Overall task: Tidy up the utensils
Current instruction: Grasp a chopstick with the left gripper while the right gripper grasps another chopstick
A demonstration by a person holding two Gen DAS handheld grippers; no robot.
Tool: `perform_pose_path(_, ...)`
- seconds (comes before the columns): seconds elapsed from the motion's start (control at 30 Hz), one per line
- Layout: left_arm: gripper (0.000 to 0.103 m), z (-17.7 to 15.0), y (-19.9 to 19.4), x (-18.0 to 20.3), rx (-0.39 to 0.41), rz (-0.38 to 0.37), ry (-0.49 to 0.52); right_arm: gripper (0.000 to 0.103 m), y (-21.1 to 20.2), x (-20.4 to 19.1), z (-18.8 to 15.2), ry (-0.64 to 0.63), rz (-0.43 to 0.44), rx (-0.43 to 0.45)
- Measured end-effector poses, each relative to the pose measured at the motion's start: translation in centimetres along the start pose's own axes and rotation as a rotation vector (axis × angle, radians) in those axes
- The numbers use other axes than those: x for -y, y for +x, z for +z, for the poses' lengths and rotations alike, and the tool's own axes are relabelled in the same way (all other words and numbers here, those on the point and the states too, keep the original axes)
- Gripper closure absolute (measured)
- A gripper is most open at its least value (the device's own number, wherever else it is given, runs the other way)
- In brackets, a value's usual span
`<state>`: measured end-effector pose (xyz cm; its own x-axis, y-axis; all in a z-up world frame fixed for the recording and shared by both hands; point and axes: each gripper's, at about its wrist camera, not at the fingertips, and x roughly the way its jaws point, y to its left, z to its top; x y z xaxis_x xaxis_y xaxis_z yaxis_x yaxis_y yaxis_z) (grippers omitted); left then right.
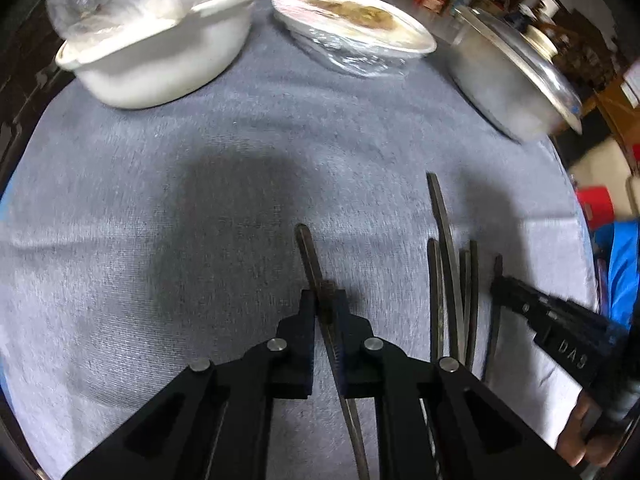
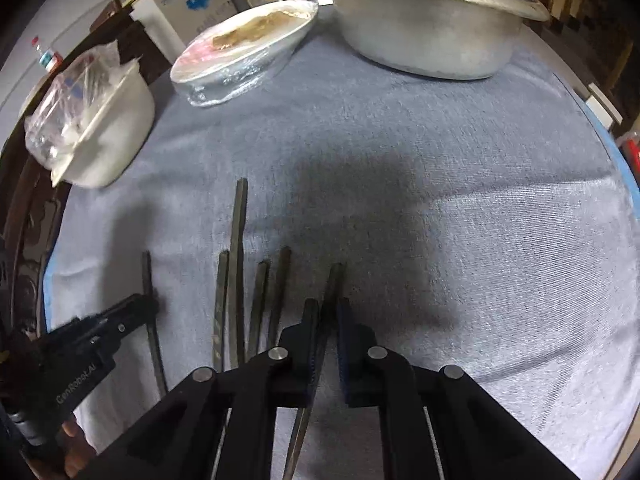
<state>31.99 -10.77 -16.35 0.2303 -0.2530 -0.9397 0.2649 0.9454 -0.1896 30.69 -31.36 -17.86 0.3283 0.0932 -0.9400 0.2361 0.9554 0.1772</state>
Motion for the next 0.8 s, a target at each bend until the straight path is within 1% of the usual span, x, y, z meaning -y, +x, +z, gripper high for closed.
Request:
perform_pose_path(0.03,0.095,-0.9,-0.2,-0.2,-0.006,0.000,0.016,0.093,-0.1,0.2,-0.2,-0.017,-0.011,-0.007)
perform_pose_path(0.1,0.095,-1.4,-0.3,-0.1,-0.036,-0.004,0.073,0.093,-0.5,0.7,-0.7,-0.045,-0.028,-0.026)
perform_pose_path(0.2,0.095,-2.0,-0.3,0.1,-0.075,-0.012,0.135,0.093,-0.8,1.6,-1.0,-0.057,-0.025,-0.060)
perform_pose_path(0.27,0.094,-2.2,-0.3,0.0,-0.098,-0.009,0.134,0.093,-0.9,2.3,-0.8,-0.042,-0.008,-0.085)
perform_pose_path(0.3,0.091,-2.2,-0.3,0.0,-0.108,-0.008,0.121,0.093,-1.0,2.5,-0.7,-0.039,-0.007,-0.101)
perform_pose_path(0.37,0.077,-2.0,-0.5,0.0,-0.108,-0.013,0.106,0.092,-1.0,2.6,-0.6,-0.037,-0.015,-0.126)
perform_pose_path(0.4,0.061,-1.9,-0.6,0.2,-0.099,-0.004,0.098,0.091,-1.0,2.5,-0.5,-0.035,-0.017,-0.140)
perform_pose_path(0.43,0.052,-1.8,-0.7,0.1,-0.096,0.008,0.093,0.090,-1.0,2.4,-0.5,-0.035,-0.020,-0.150)
perform_pose_path(0.47,0.052,-1.6,-0.6,0.1,-0.094,0.022,0.082,0.089,-0.8,2.3,-0.5,-0.037,-0.026,-0.157)
perform_pose_path(0.5,0.052,-1.4,-0.5,0.2,-0.100,0.024,0.074,0.087,-0.5,2.2,-0.6,-0.037,-0.032,-0.166)
perform_pose_path(0.53,0.052,-1.3,-0.1,0.2,-0.110,0.020,0.067,0.085,-0.5,2.1,-0.8,-0.039,-0.038,-0.157)
perform_pose_path(0.57,0.052,-1.3,0.0,0.3,-0.097,0.029,0.072,0.084,-0.4,1.7,-0.8,-0.044,-0.046,-0.148)
perform_pose_path(0.67,0.052,-0.7,0.8,0.9,-0.102,0.051,0.080,0.084,-0.3,1.0,-1.0,-0.066,-0.080,-0.141)
perform_pose_path(0.7,0.057,-0.5,1.0,1.1,-0.108,0.066,0.079,0.084,-0.2,0.6,-1.1,-0.078,-0.090,-0.141)
perform_pose_path(0.73,0.066,-0.3,1.2,1.2,-0.113,0.077,0.081,0.085,-0.1,0.4,-1.1,-0.088,-0.098,-0.142)
perform_pose_path(0.77,0.070,-0.3,1.2,1.6,-0.121,0.085,0.082,0.085,0.0,0.0,-1.1,-0.089,-0.101,-0.143)
perform_pose_path(0.8,0.079,0.1,1.3,1.8,-0.130,0.091,0.080,0.088,0.0,0.0,-1.1,-0.088,-0.103,-0.143)
